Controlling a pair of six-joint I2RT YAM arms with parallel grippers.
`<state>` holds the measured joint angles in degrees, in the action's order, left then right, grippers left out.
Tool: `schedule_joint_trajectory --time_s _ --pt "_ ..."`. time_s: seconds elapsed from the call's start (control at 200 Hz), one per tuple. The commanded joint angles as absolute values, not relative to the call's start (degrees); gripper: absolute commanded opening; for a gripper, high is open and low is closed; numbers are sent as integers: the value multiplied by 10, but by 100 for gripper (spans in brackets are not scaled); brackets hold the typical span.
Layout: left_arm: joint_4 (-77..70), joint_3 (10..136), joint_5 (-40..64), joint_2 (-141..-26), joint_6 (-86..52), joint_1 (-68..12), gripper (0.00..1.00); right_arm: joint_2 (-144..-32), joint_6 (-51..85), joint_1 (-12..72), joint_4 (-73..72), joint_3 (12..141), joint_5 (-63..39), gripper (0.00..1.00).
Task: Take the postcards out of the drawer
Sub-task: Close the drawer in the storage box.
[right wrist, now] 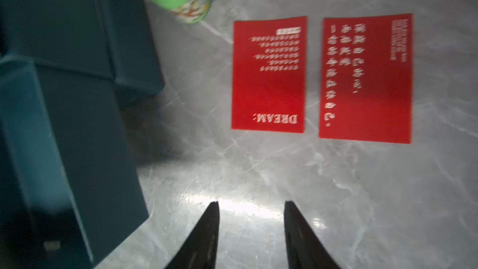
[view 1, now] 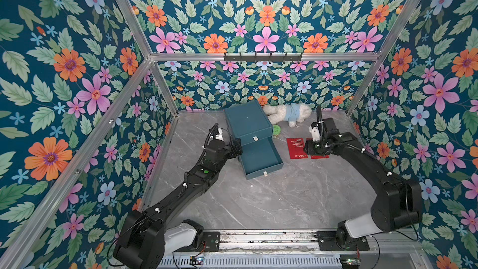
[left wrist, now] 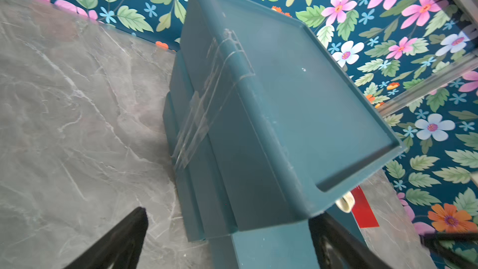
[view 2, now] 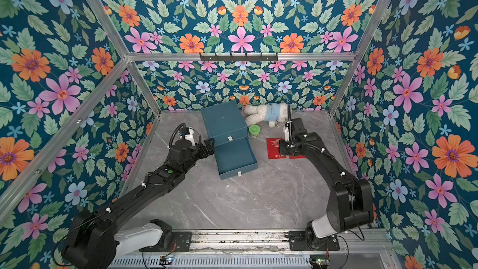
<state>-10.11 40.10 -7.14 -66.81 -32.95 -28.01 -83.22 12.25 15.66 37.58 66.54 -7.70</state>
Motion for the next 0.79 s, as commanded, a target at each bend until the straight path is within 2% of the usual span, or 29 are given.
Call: schedule_joint_trajectory --time_s 0.0,0.21,0.44,0.595,0.79 --pt "-92 403 -98 -663 -332 -273 100 -795 165 197 354 629 -97 45" --pt "-102 392 -79 -660 -341 -263 100 -746 234 290 305 567 -156 51" --pt "-115 385 -51 -644 -350 -263 100 -751 330 396 180 519 -178 51" --pt "-107 384 -64 -622 -343 -263 99 -763 415 430 39 466 -179 52" --pt "-92 373 -89 -600 -332 -262 100 -802 454 453 -50 454 -159 52"
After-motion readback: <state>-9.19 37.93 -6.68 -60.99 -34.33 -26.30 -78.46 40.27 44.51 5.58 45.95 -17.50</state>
